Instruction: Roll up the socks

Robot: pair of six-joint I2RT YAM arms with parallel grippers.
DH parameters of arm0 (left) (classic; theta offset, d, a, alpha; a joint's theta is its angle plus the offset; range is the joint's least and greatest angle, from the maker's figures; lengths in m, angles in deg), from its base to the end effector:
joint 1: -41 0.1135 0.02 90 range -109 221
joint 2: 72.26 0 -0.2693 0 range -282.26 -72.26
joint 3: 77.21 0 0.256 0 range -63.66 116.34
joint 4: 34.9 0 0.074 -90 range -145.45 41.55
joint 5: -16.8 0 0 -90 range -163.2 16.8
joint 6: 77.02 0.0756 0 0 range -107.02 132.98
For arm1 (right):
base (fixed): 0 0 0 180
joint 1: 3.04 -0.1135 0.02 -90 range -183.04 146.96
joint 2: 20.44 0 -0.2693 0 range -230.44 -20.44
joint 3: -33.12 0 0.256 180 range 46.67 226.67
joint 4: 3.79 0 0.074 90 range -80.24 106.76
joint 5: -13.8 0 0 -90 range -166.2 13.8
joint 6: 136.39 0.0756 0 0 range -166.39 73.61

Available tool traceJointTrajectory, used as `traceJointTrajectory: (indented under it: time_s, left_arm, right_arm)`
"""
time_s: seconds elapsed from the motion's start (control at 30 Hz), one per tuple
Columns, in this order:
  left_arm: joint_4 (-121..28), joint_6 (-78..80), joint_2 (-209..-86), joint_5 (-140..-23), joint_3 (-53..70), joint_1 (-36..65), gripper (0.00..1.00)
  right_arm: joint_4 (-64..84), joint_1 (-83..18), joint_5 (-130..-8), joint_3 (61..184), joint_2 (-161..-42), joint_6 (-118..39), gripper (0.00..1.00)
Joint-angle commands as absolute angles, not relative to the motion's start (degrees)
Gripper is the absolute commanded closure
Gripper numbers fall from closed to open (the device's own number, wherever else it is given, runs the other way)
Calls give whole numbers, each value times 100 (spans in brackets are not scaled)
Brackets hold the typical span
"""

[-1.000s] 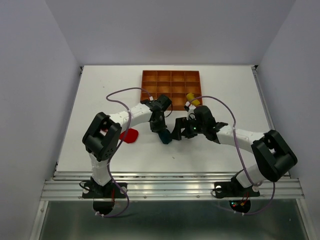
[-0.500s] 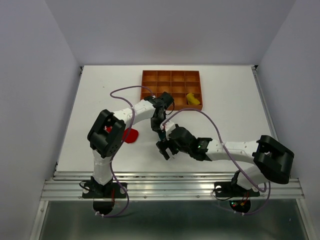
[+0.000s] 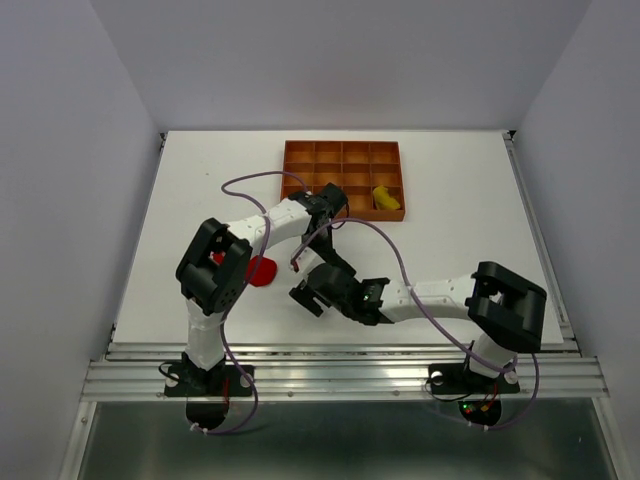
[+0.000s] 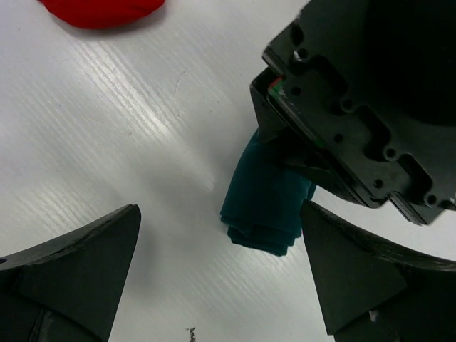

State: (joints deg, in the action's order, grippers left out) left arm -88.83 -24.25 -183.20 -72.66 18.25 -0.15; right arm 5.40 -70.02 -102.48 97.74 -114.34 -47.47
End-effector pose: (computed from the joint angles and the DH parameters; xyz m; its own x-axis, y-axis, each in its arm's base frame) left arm 0.3134 -0.2729 0.1566 -0.9578 0.0336 -0.2853 0.0955 0.9739 -0.2057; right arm 0.1765 0.3299 0.1688 -0.2302 -0.5851 -0.7776 -0.6941 0.6588 -0.2902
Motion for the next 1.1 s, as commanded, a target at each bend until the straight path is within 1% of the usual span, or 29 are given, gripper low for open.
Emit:
traceJointTrajectory:
  time_s: [0.0, 0.3, 0.33, 0.4, 0.43, 0.53, 0.7, 0.73, 0.77, 0.87, 0.9, 1.0, 1.03, 1.07]
  left_arm:
    - [-9266, -2288, -18529, -7294, 1869, -40, 80]
    - [-9213, -2279, -18503, -7294, 1790, -40, 80]
    - [-9213, -2270, -18511, -7294, 1790, -40, 80]
    - [-9213, -2279, -18511, -7294, 1790, -40, 80]
    - [-9213, -2279, -18520, -7294, 1790, -40, 80]
    - [-9240, -2270, -18538, -7294, 1808, -40, 80]
    - [-9249, -2270, -18555, -7294, 1808, -40, 80]
    - [-9222, -2270, -18547, -7294, 1799, -40, 80]
    - [-9196, -2279, -18547, -7476, 1799, -40, 80]
    - [-9187, -2288, -18538, -7496, 1790, -40, 80]
    - [-9196, -2288, -18538, -7487, 1790, -40, 80]
    - [-9222, -2270, -18529, -7504, 1799, -40, 80]
    - [-9214, -2270, -18529, -7522, 1790, -40, 80]
    - [-9205, -2262, -18520, -7522, 1790, -40, 80]
  right_arm:
    - [589, -7098, -10774, 10142, -11719, -4990, 2]
    - [739, -7098, -11239, 10433, -12177, -5069, 9]
    - [826, -7098, -11276, 10485, -12264, -5087, 11]
    - [888, -7098, -11407, 10512, -12326, -5078, 13]
    - [914, -7098, -11416, 10529, -12362, -5087, 16]
    - [959, -7159, -11557, 10591, -12485, -5148, 19]
    - [959, -7265, -11794, 10687, -12713, -5254, 22]
    - [959, -7265, -11847, 10705, -12766, -5280, 25]
    - [959, -7317, -11917, 10749, -12810, -5341, 26]
    - [1133, -7379, -12154, 10811, -12985, -5438, 29]
    - [1134, -7440, -12198, 10828, -13021, -5473, 32]
    - [1143, -7440, -12409, 10872, -13179, -5535, 55]
    - [1134, -7440, -12445, 10881, -13205, -5544, 57]
    - [1134, -7440, -12471, 10881, -13240, -5535, 57]
